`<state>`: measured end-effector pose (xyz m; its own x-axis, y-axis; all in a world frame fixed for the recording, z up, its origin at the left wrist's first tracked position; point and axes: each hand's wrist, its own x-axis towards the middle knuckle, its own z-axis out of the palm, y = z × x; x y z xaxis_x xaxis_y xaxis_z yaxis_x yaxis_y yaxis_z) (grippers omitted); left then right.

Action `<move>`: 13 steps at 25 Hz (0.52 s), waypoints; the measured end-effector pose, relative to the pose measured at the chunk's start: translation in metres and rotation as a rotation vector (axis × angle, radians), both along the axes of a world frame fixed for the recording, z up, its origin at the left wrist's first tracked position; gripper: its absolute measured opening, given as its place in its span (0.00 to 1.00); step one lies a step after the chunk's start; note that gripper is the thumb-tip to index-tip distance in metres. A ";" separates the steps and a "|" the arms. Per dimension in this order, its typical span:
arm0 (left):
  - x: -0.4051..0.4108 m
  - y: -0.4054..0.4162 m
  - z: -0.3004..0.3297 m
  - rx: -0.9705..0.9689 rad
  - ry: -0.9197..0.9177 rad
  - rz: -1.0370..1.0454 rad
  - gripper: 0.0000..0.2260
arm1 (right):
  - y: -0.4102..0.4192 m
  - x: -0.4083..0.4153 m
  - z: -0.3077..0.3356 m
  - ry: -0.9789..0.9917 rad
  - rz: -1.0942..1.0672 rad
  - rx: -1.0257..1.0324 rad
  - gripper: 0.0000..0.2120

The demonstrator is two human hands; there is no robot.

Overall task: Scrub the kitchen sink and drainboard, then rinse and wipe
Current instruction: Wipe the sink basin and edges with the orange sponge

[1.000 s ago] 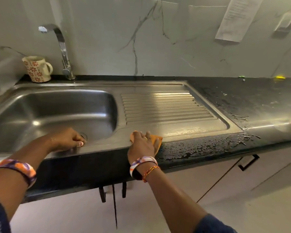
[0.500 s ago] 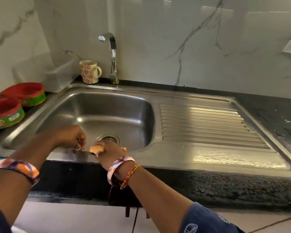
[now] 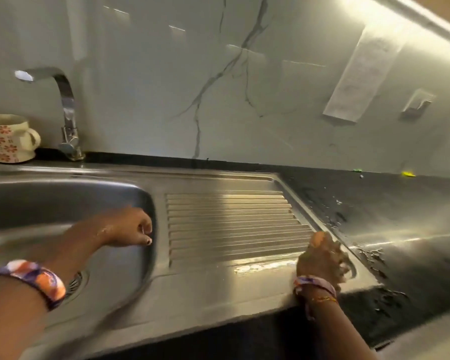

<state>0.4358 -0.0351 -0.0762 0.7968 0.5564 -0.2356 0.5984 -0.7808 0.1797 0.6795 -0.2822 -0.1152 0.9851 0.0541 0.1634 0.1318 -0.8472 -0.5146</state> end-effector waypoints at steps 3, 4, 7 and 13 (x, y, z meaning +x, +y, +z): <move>0.045 0.012 -0.013 0.033 -0.047 0.053 0.08 | -0.021 0.041 -0.003 0.190 -0.026 -0.308 0.22; 0.056 0.018 -0.016 0.037 -0.049 0.087 0.06 | -0.015 0.052 -0.002 0.243 0.008 -0.274 0.23; 0.083 0.039 -0.024 0.037 -0.018 0.200 0.10 | 0.019 0.088 -0.006 0.234 0.019 -0.189 0.24; 0.107 0.061 -0.025 0.008 0.082 0.230 0.11 | 0.124 0.171 -0.016 0.200 0.231 -0.258 0.26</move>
